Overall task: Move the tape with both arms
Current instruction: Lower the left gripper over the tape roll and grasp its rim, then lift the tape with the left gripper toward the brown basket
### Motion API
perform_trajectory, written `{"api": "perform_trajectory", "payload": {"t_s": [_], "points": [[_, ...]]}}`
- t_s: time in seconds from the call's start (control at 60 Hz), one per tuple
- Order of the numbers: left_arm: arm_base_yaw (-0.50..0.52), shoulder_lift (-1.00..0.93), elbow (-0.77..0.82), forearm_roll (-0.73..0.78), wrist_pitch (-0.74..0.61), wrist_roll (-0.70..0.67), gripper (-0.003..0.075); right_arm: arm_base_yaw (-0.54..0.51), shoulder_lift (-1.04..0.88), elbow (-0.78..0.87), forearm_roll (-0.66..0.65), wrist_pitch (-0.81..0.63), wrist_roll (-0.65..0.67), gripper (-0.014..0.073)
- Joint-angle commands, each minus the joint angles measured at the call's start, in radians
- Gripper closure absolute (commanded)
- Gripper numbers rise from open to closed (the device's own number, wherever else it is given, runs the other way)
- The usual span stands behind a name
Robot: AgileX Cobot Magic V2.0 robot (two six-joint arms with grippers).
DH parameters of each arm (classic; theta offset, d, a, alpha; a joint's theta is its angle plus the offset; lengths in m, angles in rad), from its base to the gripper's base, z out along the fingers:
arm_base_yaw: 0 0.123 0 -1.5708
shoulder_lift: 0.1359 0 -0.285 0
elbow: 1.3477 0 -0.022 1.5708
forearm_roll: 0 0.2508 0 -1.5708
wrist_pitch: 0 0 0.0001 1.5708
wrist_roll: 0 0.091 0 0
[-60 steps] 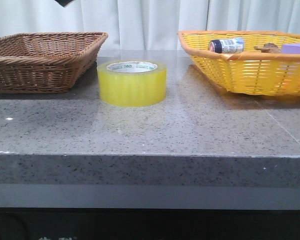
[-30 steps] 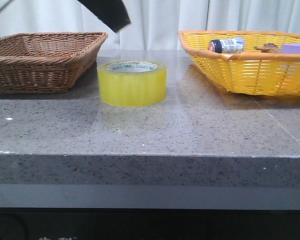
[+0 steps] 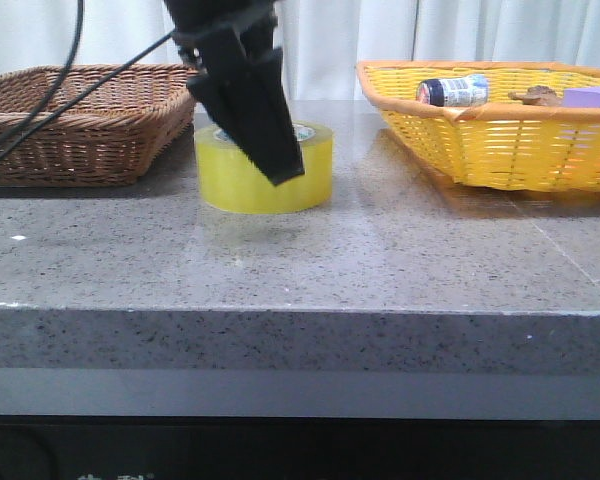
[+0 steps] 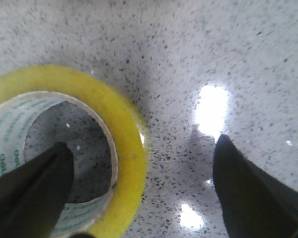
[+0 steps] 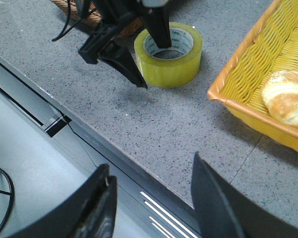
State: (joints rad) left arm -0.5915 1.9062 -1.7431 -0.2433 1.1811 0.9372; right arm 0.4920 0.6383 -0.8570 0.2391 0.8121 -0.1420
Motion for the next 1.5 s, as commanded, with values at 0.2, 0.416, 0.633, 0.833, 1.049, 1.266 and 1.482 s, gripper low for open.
{"api": "perform_trajectory", "payload": {"t_s": [0.2, 0.416, 0.633, 0.833, 1.049, 1.266, 1.482], "points": [[-0.007, 0.014, -0.034, -0.007, -0.035, -0.005, 0.0155, -0.001, 0.000, -0.026, 0.007, -0.063, -0.005, 0.0213], [-0.007, 0.036, -0.034, -0.005, -0.035, -0.005, 0.0244, -0.001, 0.000, -0.026, 0.007, -0.063, -0.005, 0.0213], [-0.007, 0.037, -0.034, -0.005, -0.034, -0.005, 0.0493, -0.001, 0.000, -0.026, 0.007, -0.063, -0.005, 0.0213], [-0.007, 0.037, -0.053, -0.005, -0.029, -0.021, 0.0554, -0.001, 0.000, -0.026, 0.007, -0.063, -0.005, 0.0213], [-0.007, 0.037, -0.157, -0.005, 0.002, -0.095, 0.0554, -0.001, 0.000, -0.026, 0.007, -0.063, -0.005, 0.0213], [-0.007, 0.037, -0.316, -0.005, 0.064, -0.180, 0.0554, -0.001, 0.000, -0.026, 0.007, -0.063, -0.005, 0.0213], [0.002, 0.037, -0.434, 0.013, 0.101, -0.257, 0.0554, -0.001, 0.000, -0.026, 0.007, -0.063, -0.005, 0.0213]]}}
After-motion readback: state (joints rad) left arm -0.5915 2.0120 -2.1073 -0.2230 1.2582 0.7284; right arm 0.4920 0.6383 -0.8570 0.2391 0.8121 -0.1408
